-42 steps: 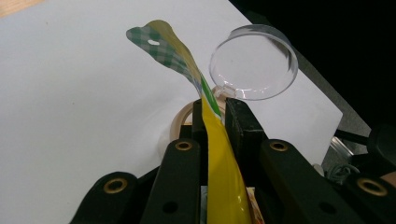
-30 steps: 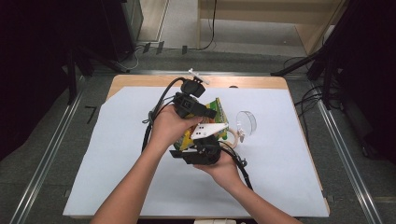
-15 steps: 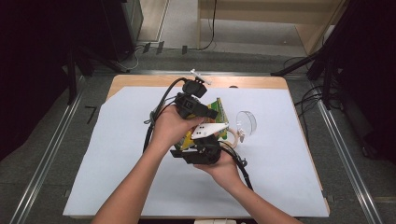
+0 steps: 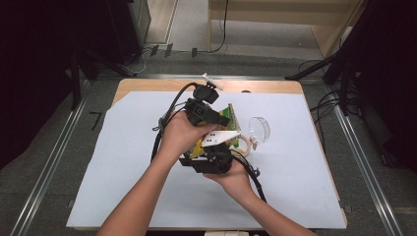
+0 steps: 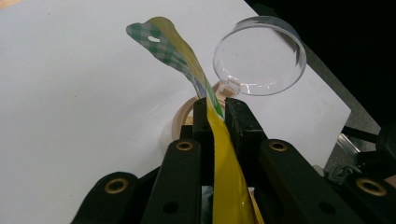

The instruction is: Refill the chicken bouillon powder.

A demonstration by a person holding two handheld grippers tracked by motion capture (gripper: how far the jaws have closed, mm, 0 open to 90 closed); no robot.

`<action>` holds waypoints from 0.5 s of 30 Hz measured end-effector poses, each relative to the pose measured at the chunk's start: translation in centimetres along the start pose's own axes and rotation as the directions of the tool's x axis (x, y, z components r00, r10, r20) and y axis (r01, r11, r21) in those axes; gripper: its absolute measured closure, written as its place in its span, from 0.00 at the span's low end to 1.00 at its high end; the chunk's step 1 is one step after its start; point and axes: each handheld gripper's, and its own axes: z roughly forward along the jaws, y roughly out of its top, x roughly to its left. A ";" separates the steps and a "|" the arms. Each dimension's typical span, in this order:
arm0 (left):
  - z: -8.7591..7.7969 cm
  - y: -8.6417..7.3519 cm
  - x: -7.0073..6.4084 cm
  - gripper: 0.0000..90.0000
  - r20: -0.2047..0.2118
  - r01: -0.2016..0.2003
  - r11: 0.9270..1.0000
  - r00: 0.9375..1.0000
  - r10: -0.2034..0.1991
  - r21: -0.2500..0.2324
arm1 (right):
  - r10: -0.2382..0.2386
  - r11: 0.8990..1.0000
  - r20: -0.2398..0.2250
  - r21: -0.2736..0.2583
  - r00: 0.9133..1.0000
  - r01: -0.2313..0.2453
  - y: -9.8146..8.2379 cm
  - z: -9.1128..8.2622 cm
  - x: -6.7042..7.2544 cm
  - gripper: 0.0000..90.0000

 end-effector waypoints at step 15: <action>-0.1 -0.1 0.2 0.92 0.006 0.008 1.000 1.000 -0.008 -0.005 | 0.007 1.000 -0.006 0.006 1.000 -0.007 0.2 0.1 0.1 0.78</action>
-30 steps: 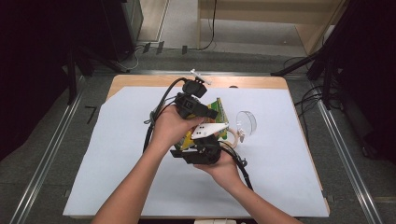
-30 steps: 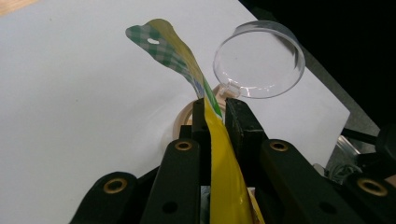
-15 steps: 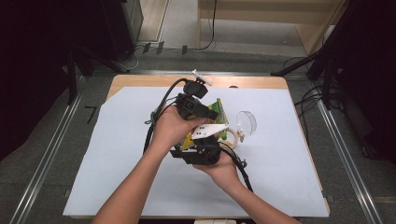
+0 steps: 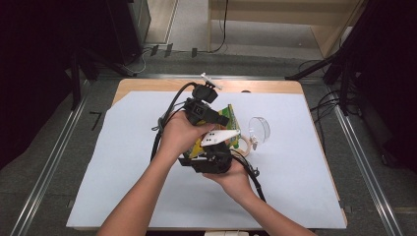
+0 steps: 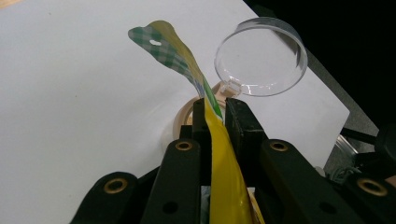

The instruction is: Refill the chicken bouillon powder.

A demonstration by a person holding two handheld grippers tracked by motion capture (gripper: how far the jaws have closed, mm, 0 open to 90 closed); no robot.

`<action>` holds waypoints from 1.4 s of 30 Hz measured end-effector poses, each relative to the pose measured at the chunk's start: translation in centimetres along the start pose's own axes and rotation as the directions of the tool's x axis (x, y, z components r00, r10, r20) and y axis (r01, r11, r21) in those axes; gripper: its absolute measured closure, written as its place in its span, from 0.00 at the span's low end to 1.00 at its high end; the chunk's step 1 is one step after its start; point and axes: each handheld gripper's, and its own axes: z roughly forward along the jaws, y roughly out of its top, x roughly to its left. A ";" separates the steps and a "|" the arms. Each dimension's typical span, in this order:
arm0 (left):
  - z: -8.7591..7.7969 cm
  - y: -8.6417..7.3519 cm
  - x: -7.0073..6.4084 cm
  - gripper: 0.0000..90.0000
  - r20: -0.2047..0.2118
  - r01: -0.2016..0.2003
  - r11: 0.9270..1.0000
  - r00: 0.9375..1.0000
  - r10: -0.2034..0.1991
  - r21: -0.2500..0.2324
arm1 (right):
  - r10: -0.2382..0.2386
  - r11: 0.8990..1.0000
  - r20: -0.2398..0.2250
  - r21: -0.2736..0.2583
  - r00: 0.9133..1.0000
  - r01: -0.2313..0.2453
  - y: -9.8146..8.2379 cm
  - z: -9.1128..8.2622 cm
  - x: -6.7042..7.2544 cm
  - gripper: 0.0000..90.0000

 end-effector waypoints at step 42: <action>-0.6 -0.4 0.4 0.92 0.017 0.037 0.999 0.999 -0.037 -0.022 | -0.030 1.000 -0.004 0.001 1.000 0.030 0.1 0.2 0.2 0.78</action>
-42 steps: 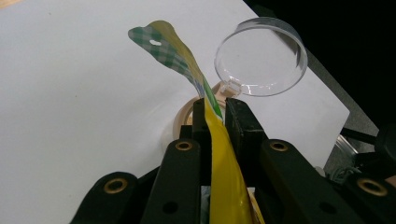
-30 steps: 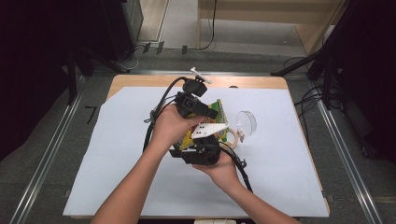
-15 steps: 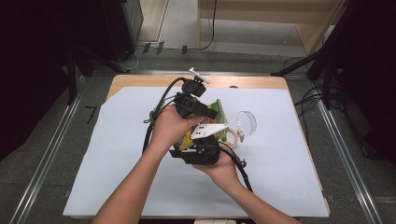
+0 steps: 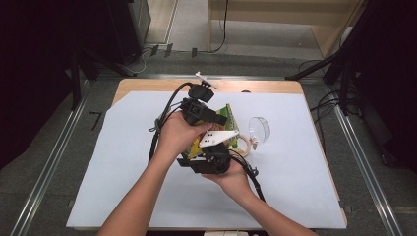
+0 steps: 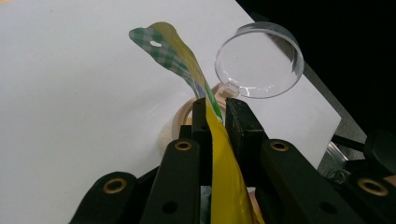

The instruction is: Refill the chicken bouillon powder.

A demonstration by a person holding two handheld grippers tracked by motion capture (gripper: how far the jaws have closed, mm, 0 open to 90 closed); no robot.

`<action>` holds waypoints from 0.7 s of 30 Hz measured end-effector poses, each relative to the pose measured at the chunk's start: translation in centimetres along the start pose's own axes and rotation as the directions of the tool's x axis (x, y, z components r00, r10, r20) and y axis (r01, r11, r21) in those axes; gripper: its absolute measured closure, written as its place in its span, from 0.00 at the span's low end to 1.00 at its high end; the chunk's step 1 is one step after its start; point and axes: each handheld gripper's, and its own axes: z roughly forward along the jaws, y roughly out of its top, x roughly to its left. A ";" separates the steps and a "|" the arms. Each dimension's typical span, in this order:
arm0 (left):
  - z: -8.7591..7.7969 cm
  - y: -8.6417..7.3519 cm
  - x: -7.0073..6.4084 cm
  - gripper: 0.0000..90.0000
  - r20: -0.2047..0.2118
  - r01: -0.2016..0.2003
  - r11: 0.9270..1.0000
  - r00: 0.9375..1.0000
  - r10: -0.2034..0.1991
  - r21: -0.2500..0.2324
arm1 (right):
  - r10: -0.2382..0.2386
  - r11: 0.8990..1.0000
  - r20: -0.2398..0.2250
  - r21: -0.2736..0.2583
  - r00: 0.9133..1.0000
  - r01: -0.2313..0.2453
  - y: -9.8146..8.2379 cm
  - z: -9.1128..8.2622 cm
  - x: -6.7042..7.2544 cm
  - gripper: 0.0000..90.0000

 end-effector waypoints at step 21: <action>-0.4 -0.1 0.3 0.92 -0.004 0.008 1.000 1.000 -0.008 0.001 | -0.013 1.000 -0.009 0.007 1.000 0.013 0.3 0.2 0.1 0.78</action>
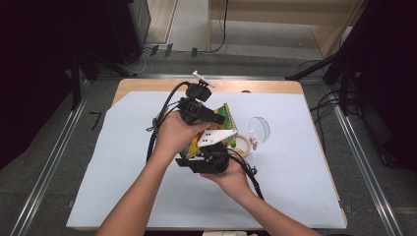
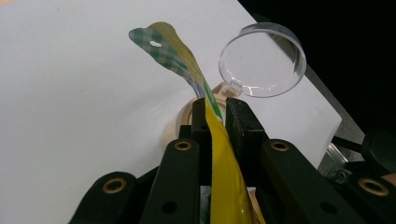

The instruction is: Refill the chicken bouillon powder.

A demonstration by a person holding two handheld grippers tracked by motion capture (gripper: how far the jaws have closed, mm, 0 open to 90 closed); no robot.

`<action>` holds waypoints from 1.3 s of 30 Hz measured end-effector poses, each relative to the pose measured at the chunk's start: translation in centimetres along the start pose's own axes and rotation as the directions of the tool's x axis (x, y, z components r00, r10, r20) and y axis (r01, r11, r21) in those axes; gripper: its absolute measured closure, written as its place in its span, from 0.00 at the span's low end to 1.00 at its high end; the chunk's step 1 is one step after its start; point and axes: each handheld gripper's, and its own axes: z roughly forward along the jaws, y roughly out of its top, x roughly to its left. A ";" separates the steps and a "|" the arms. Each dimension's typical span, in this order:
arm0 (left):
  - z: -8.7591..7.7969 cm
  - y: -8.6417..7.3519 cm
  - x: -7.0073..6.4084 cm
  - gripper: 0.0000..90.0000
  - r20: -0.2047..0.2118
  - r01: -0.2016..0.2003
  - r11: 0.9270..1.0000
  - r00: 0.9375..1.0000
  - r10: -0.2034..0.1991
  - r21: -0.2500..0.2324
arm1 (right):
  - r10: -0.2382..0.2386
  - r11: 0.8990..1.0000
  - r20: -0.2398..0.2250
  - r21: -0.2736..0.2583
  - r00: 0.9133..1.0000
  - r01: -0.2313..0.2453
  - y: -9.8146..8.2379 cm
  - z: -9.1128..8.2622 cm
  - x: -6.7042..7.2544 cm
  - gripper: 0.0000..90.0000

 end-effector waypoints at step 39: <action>0.5 0.1 -0.1 0.92 0.003 0.003 1.000 1.000 -0.003 0.009 | 0.007 1.000 0.009 0.000 1.000 -0.007 -0.1 -0.1 -0.2 0.78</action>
